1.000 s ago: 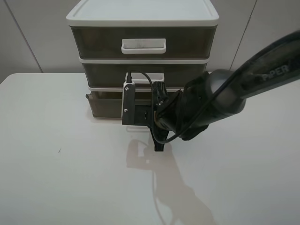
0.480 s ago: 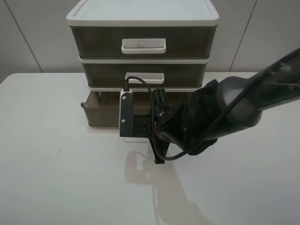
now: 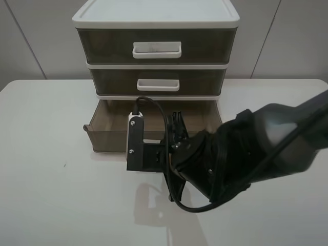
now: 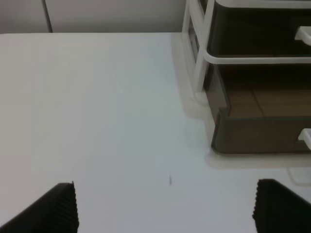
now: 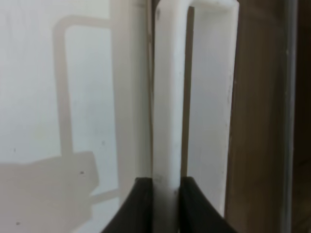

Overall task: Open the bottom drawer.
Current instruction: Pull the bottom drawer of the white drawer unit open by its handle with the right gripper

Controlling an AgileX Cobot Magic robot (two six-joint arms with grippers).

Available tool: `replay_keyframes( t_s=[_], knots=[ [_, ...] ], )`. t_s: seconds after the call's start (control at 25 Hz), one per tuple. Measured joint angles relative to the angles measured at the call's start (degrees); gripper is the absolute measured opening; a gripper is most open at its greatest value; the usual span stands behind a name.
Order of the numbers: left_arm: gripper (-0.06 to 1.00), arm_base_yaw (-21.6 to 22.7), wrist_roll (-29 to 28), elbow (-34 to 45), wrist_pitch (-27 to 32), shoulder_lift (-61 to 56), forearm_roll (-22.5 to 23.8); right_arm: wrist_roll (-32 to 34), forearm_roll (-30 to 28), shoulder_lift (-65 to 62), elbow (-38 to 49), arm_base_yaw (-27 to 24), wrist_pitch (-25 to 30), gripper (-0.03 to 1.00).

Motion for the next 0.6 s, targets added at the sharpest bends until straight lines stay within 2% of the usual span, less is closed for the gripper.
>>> replay_keyframes(
  t_s=[0.32,0.6],
  knots=[
    [0.74,0.0,0.0,0.0,0.0,0.0,0.0,0.0,3.52,-1.29,0.92,3.89,2.98,0.11],
    [0.74,0.0,0.0,0.0,0.0,0.0,0.0,0.2,4.9,-2.14,1.05,4.66,1.66,0.11]
  ],
)
